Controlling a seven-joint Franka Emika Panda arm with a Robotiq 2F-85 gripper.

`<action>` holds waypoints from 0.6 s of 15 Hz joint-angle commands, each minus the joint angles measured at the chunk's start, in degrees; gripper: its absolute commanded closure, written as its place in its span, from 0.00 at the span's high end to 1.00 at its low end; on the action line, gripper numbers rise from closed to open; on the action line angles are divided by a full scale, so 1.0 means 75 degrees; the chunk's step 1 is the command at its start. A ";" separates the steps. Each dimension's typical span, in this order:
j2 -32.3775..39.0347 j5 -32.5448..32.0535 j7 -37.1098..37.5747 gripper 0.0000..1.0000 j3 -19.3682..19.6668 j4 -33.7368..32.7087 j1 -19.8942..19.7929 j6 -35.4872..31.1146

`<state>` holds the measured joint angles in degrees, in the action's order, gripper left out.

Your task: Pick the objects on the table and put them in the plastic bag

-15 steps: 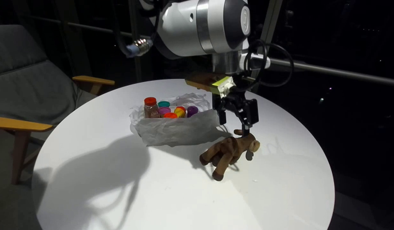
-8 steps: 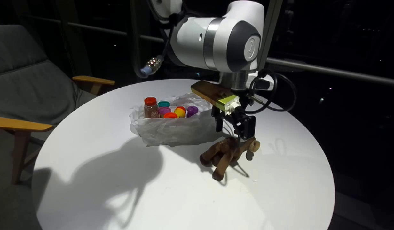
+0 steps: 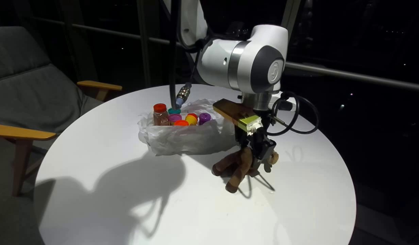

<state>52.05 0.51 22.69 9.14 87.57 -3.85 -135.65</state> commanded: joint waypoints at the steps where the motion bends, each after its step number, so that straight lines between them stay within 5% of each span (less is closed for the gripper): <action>1: -0.0060 0.0155 0.0364 0.20 0.0227 -0.0344 0.0088 0.0542; 4: -0.1040 0.0124 0.0916 0.01 0.0410 0.0300 0.0314 0.0479; 9: -0.2381 -0.0506 0.1677 0.03 0.0686 0.0951 0.1227 0.0375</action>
<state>41.82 0.03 31.29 12.51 89.11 0.27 -133.47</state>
